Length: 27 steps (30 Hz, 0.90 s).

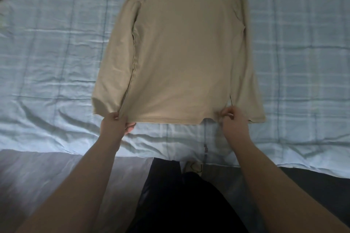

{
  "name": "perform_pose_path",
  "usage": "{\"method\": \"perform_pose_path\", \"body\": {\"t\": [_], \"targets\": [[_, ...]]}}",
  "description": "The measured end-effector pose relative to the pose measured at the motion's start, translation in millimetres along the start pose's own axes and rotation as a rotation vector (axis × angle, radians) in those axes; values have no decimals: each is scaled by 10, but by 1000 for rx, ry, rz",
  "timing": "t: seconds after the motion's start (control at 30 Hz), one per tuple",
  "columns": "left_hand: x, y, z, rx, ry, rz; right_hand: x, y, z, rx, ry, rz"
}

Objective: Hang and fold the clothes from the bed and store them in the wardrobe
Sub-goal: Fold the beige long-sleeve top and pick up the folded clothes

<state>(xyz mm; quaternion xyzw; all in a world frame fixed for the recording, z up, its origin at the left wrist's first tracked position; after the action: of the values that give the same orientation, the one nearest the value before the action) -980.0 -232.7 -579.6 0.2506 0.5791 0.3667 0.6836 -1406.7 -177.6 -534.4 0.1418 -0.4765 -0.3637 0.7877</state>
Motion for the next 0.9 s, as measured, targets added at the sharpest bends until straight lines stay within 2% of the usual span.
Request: {"method": "perform_pose_path", "body": {"t": [0.07, 0.1, 0.2, 0.3, 0.4, 0.5, 0.57, 0.6, 0.73, 0.8, 0.87, 0.9], "targets": [[41, -12, 16, 1, 3, 10, -152, -2, 42, -84, -179, -113], [42, -20, 0, 9, -18, 10, -211, -32, 62, -114, -176, -157], [5, -35, -40, 8, -76, 18, -202, -175, 52, -75, 111, -175], [-118, 24, -68, -10, -188, -5, -147, -272, -119, 50, 233, -143], [-404, 209, -82, -120, -661, -116, -223, -273, -153, 61, 144, -198], [-770, 559, -413, -179, -975, -476, -314, -188, 16, -17, 113, -195], [-933, 787, -805, -108, -1027, -712, -419, -131, 138, -26, 150, -214], [-948, 847, -1016, -30, -1030, -768, -477, -110, 202, -26, 151, -227], [-817, 1057, -1913, 331, -1084, -846, -579, -86, 487, -38, 178, -211], [-807, 1245, -2361, 403, -1156, -1010, -584, -73, 573, -45, 175, -186], [-751, 1412, -2820, 421, -1328, -1190, -603, -48, 631, -37, 159, -193], [-654, 1408, -3027, 464, -1460, -1184, -626, -55, 630, -20, 147, -197]]}}
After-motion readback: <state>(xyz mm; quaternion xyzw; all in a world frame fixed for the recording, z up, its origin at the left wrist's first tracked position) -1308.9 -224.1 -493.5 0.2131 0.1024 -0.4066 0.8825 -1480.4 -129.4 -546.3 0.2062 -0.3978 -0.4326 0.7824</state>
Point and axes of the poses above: each hand's wrist, its own y-axis away from the middle knuckle, its own z-axis out of the back of the hand, x = y × z, the point moved 9 cm from there along -y, towards the middle knuckle, and after that the axes turned 8 degrees about x, right-handed, at the moved point
